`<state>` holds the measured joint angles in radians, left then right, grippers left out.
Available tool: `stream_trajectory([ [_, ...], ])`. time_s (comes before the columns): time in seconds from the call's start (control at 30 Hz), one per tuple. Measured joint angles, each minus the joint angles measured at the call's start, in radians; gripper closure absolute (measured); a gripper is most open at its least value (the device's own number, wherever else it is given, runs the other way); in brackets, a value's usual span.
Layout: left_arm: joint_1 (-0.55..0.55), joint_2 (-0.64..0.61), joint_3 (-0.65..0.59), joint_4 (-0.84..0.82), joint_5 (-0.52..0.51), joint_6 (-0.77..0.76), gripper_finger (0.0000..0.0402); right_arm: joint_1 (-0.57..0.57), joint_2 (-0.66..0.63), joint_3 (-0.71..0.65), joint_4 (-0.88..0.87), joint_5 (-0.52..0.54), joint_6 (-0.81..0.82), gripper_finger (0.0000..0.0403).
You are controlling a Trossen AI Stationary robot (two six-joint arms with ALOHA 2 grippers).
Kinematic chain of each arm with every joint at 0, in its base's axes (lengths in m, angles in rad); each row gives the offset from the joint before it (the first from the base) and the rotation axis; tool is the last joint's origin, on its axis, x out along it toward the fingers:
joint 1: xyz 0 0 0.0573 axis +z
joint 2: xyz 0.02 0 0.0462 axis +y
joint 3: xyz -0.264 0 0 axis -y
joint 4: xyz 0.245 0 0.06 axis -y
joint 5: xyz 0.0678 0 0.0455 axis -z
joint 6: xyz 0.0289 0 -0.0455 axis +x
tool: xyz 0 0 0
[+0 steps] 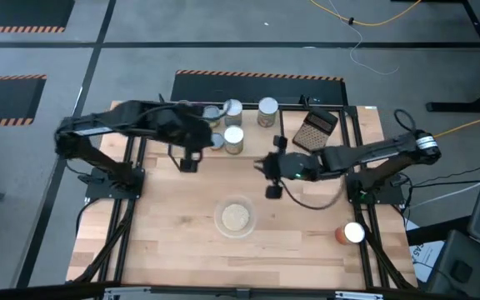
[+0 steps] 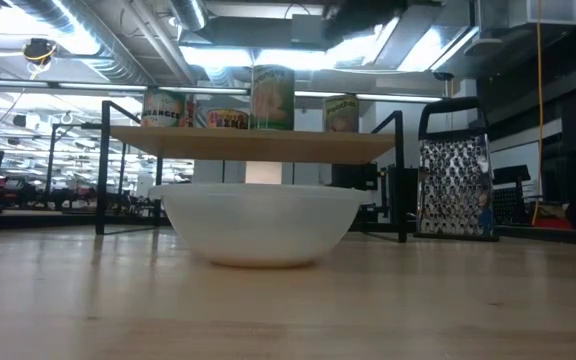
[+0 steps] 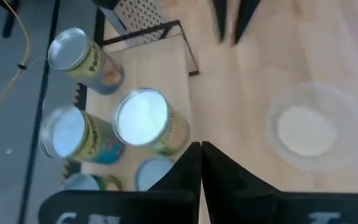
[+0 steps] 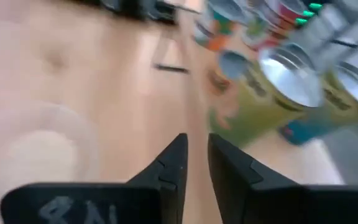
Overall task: Pick and place cans onto a shelf
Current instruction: Put the big canned pineapple on the shelf
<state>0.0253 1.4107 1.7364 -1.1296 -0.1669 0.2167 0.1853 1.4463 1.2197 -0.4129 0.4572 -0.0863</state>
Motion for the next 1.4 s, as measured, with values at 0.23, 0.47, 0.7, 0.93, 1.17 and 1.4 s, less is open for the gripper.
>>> stream_trajectory([
  [0.23,-0.11,-0.217,-0.266,0.11,-0.016,-0.151,0.0398,0.105,-0.106,0.001,-0.146,-0.286,0.197,0.0336],
  [0.47,-0.216,-0.418,-0.684,0.465,-0.057,-0.256,0.0398,0.214,-0.125,0.001,-0.374,-0.496,0.558,0.0336],
  [0.7,-0.284,-0.468,-0.944,0.828,-0.057,-0.26,0.04,0.358,-0.119,0.0,-0.489,-0.541,0.841,0.0336],
  [0.93,-0.307,-0.439,-1.056,1.043,-0.056,-0.265,0.0399,0.454,-0.119,0.0,-0.467,-0.54,1.024,0.0336],
  [1.17,-0.33,-0.4,-1.118,1.21,-0.057,-0.267,0.0397,0.467,-0.118,0.0,-0.448,-0.538,1.035,0.0336],
  [1.4,-0.353,-0.373,-1.15,1.315,-0.057,-0.268,0.0397,0.461,-0.118,0.0,-0.448,-0.538,1.063,0.0335],
])
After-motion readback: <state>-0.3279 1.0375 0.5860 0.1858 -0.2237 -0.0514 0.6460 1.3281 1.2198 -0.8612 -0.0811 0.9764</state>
